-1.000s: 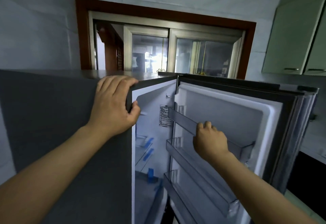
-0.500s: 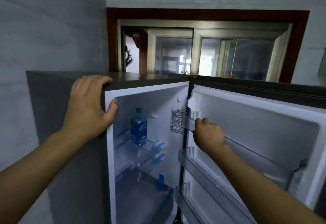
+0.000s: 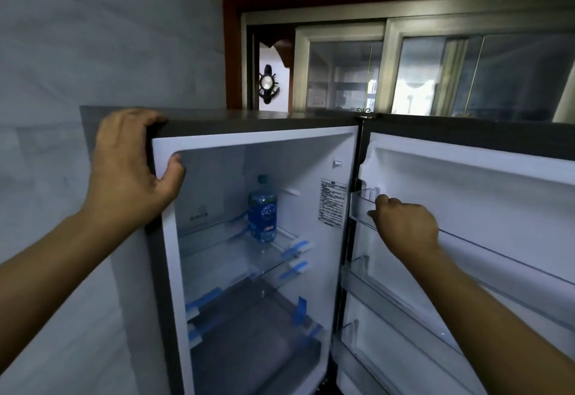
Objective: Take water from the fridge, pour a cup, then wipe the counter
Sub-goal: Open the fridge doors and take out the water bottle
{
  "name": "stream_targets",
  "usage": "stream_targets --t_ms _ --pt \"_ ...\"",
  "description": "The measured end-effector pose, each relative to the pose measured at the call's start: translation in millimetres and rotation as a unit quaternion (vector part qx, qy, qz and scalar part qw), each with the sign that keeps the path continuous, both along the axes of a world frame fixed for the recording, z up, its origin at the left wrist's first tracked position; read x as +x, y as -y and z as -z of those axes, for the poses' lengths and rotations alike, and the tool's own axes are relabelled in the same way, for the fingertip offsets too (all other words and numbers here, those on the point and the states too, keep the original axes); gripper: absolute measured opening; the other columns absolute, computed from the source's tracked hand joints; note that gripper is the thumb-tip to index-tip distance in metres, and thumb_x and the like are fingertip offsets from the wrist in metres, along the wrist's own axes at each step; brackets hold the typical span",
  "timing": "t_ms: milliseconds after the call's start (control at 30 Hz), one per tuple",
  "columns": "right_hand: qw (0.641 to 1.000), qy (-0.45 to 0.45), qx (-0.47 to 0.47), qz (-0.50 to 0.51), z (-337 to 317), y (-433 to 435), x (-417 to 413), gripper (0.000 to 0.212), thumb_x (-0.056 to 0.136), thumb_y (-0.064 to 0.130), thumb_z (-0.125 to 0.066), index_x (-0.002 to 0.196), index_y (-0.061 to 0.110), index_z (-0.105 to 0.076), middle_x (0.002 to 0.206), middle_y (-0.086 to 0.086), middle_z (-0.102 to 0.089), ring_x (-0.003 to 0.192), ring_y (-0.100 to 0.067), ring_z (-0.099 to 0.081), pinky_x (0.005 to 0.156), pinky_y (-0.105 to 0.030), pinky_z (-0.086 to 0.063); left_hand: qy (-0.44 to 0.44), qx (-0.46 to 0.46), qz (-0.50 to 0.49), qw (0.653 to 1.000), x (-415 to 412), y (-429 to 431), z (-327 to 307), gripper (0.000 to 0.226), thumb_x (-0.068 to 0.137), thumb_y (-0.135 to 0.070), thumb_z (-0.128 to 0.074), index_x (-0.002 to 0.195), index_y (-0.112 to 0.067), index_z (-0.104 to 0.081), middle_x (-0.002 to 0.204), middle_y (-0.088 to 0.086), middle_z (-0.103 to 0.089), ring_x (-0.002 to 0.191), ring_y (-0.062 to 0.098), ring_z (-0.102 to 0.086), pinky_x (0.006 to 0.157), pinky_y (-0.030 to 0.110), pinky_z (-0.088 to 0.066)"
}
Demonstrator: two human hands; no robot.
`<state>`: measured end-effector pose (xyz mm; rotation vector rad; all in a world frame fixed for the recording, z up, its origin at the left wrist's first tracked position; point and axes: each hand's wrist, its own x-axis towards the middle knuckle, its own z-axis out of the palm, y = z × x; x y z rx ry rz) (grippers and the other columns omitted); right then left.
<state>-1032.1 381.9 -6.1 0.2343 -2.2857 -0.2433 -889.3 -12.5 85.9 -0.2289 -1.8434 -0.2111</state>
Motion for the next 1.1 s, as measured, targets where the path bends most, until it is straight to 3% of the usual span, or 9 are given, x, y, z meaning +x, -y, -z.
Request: stream_targets --t_ms 233,400,600,733,833,900,933,1000,1100 --pt "0.999 -0.006 0.003 -0.046 0.0 -49.2 -7.7 0.043 0.077 0.031 -0.082 0.065 0.006 -0.049 0.046 -0.011 -0.052 0.031 -0.031 -0.047 0.044 -0.022 -0.027 0.007 0.017 0.01 1.0 -0.4 -0.1 0.5 0.053 0.078 -0.027 -0.059 0.122 0.003 -0.052 0.115 0.026 -0.054 0.11 0.038 -0.045 0.095 0.032 -0.031" --pt "0.999 -0.003 -0.007 -0.037 1.6 -68.6 -13.3 0.04 0.085 0.037 -0.073 0.072 0.01 -0.046 0.049 -0.007 -0.051 0.037 -0.031 -0.048 0.045 -0.024 -0.03 0.009 0.009 0.031 0.999 -3.3 4.8 0.8 0.053 0.079 -0.027 -0.057 0.121 0.004 -0.053 0.115 0.026 -0.056 0.11 0.037 -0.047 0.097 0.042 -0.038" --pt "0.999 0.0 -0.03 -0.016 2.7 -72.1 -14.1 0.04 0.087 0.047 -0.067 0.078 0.014 -0.046 0.055 -0.003 -0.055 0.044 -0.028 -0.052 0.047 -0.024 -0.034 0.018 0.013 0.044 0.999 -3.0 6.5 1.2 0.055 0.08 -0.034 -0.055 0.123 0.0 -0.052 0.116 0.025 -0.056 0.111 0.038 -0.047 0.099 0.048 -0.038" --pt "0.998 -0.015 -0.065 0.003 4.5 -64.3 -12.0 0.039 0.085 0.042 -0.071 0.075 0.01 -0.051 0.057 -0.007 -0.055 0.048 -0.03 -0.051 0.05 -0.028 -0.037 0.04 0.021 0.043 0.998 -6.1 10.2 2.9 0.058 0.08 -0.036 -0.057 0.127 -0.003 -0.05 0.12 0.024 -0.055 0.112 0.041 -0.049 0.101 0.051 -0.039" --pt "0.988 -0.07 -0.137 -0.01 12.4 -42.3 -11.3 0.031 0.086 0.032 -0.07 0.088 0.004 -0.059 0.077 -0.018 -0.059 0.072 -0.037 -0.054 0.064 -0.04 -0.042 0.072 0.043 0.054 0.995 -10.1 15.2 3.9 0.059 0.08 -0.043 -0.056 0.133 -0.018 -0.048 0.124 0.017 -0.054 0.115 0.04 -0.05 0.103 0.054 -0.041" --pt "0.975 -0.111 -0.173 -0.083 21.7 -10.4 -11.0 0.023 0.087 0.025 -0.066 0.092 0.003 -0.059 0.085 -0.019 -0.058 0.082 -0.035 -0.051 0.071 -0.042 -0.04 0.071 0.039 0.073 0.994 -9.8 15.5 4.0 0.056 0.081 -0.046 -0.055 0.134 -0.043 -0.04 0.125 -0.002 -0.053 0.117 0.037 -0.05 0.105 0.05 -0.041" --pt "0.965 -0.105 -0.195 -0.138 27.2 10.0 -13.6 0.021 0.086 0.023 -0.064 0.091 0.004 -0.059 0.086 -0.018 -0.057 0.083 -0.032 -0.05 0.072 -0.04 -0.04 0.064 0.031 0.076 0.995 -10.0 15.3 4.8 0.055 0.081 -0.045 -0.056 0.133 -0.044 -0.039 0.123 -0.012 -0.05 0.118 0.036 -0.049 0.106 0.046 -0.04" --pt "0.935 -0.047 -0.258 -0.239 39.6 52.9 -24.2 0.018 0.087 0.025 -0.06 0.09 0.008 -0.057 0.086 -0.011 -0.055 0.084 -0.024 -0.047 0.072 -0.033 -0.036 0.044 0.02 0.063 0.997 -9.7 14.6 6.5 0.054 0.081 -0.04 -0.059 0.132 -0.027 -0.047 0.119 -0.022 -0.045 0.116 0.036 -0.049 0.104 0.039 -0.037" --pt "0.889 0.062 -0.341 -0.299 62.0 109.9 -59.6 0.021 0.089 0.028 -0.064 0.096 0.01 -0.057 0.09 -0.007 -0.056 0.086 -0.021 -0.051 0.074 -0.032 -0.042 0.028 0.019 0.027 0.999 -4.3 8.4 4.4 0.058 0.079 -0.03 -0.064 0.129 -0.004 -0.049 0.119 0.006 -0.052 0.113 0.036 -0.049 0.1 0.036 -0.038"
